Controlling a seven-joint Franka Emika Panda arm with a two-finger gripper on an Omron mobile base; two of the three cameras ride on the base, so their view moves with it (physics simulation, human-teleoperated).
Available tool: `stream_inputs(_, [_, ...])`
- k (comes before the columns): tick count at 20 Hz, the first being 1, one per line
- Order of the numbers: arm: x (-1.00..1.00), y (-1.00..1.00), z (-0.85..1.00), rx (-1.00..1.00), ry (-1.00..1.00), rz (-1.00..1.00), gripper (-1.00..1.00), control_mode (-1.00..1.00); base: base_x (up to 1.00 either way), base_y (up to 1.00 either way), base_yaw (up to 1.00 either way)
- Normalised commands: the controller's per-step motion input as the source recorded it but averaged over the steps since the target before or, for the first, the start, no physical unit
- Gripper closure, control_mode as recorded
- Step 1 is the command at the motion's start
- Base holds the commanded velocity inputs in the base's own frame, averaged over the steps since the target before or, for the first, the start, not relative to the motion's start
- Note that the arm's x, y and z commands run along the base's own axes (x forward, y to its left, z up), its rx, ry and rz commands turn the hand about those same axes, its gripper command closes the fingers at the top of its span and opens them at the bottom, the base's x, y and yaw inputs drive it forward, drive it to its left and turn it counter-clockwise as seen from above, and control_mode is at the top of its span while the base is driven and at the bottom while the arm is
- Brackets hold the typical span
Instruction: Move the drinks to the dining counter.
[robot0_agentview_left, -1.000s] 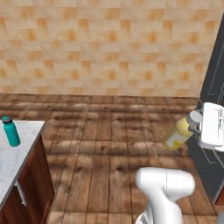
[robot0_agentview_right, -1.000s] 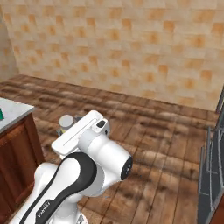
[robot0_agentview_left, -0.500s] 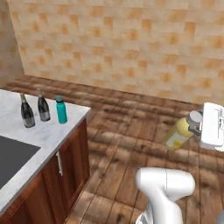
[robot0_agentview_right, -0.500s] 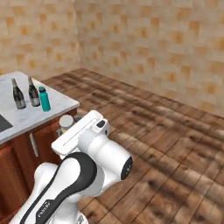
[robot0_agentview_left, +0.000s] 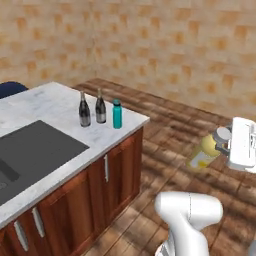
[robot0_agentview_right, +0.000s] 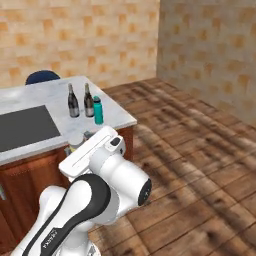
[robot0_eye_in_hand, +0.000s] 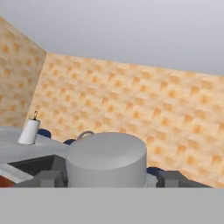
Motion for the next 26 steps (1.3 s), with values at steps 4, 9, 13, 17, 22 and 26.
stream_inputs(4, [0.0, 0.0, 0.0, 0.0, 0.0, 0.0, 1.0, 1.0, 0.0, 0.18, 0.51])
stream_inputs(9, [0.0, 0.0, 0.0, 0.0, 0.0, 0.0, 1.0, 1.0, 0.0, 0.15, 0.49])
stream_inputs(13, [0.0, 0.0, 0.0, 0.0, 0.0, 0.0, 1.0, 1.0, 0.0, 0.15, 0.48])
stream_inputs(17, [0.0, 0.0, 0.0, 0.0, 0.0, 0.0, 1.0, 1.0, 0.0, 0.11, 0.44])
stream_inputs(22, [0.0, 0.0, 0.0, 0.0, 0.0, 0.0, 1.0, 1.0, 0.05, 0.01, 0.32])
stream_inputs(26, [0.0, 0.0, 0.0, 0.0, 0.0, 0.0, 1.0, 1.0, 0.18, -0.04, 0.11])
